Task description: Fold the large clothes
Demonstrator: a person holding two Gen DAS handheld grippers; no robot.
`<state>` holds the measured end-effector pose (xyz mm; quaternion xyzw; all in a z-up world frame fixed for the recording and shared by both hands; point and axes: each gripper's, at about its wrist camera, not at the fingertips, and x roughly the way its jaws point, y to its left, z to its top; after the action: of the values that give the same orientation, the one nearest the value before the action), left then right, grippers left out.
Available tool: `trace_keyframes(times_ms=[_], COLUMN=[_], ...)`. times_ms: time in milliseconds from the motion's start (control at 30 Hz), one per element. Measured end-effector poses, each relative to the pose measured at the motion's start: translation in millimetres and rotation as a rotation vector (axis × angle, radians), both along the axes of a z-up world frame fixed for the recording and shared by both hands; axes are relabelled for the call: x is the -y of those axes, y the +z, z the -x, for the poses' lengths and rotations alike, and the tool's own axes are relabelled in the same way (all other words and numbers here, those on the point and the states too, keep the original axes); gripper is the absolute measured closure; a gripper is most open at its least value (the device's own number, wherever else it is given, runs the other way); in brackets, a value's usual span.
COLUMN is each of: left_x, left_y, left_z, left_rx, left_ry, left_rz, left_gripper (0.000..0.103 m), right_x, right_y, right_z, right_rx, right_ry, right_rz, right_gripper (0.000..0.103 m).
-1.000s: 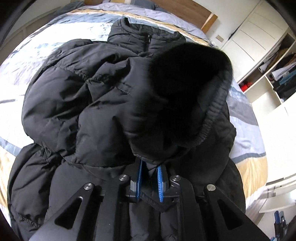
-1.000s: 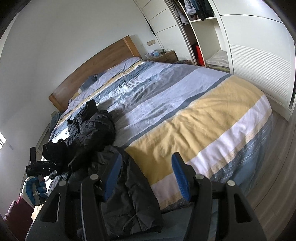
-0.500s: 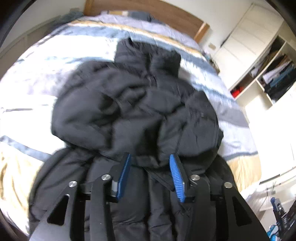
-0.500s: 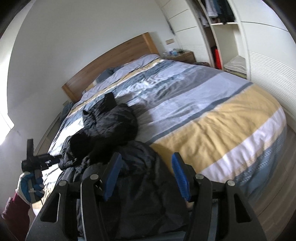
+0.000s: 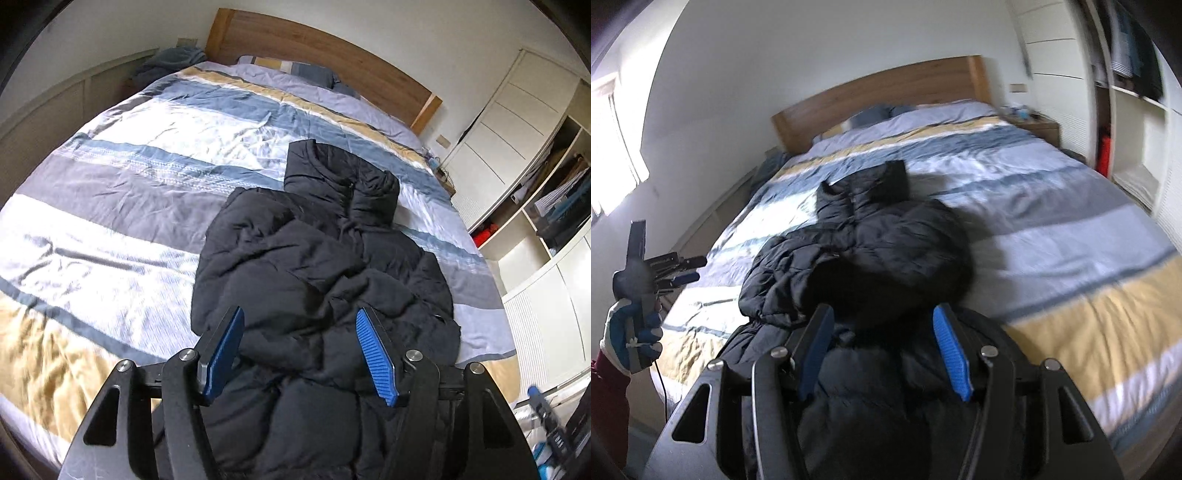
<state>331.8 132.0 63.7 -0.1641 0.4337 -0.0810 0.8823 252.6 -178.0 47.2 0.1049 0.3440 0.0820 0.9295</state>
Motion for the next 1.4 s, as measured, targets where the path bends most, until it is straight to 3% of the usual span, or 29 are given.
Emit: trace_keyframes(times_ms=[267,467,733,867,1033,1233,1400], left_x=[-1.5,5.2,25.9,38.0,42.5,47.4,65.7], left_y=[-39.5,-64.4,-124.2,-144.1,-131.7,-99.1,-109.6], left_z=[-26.7,-60.0,-85.1,-86.1,-81.6,-74.2,-61.7], left_rx=[-0.028,-0.025,-0.101,-0.119,-0.128,-0.042,-0.053], left_ry=[-0.016,-0.021,-0.060,-0.069,-0.079,-0.081,-0.127], left_rz=[-0.084,-0.109,-0.156,-0.206,-0.230,-0.281,-0.259], left_gripper=[0.041,0.041,0.039,0.034,0.034,0.034,0.034], right_x=[-86.3,-134.2,-127.4,-125.0,-119.4,-102.4,-78.2], right_y=[-11.1,-35.9,-113.6,-144.1,-141.1,-108.0,-117.7], right_z=[-82.1,-135.8,-168.0,-168.5,-166.9,-147.3,-152.0], right_rx=[-0.010,-0.026,-0.149,-0.162,-0.176,-0.129,-0.165], right_ry=[0.156,0.240,0.225,0.266,0.275,0.261,0.209], right_rz=[0.027,0.071,0.126,0.169,0.162,0.161,0.214], right_gripper=[0.048,0.048,0.048,0.048,0.048,0.048,0.048])
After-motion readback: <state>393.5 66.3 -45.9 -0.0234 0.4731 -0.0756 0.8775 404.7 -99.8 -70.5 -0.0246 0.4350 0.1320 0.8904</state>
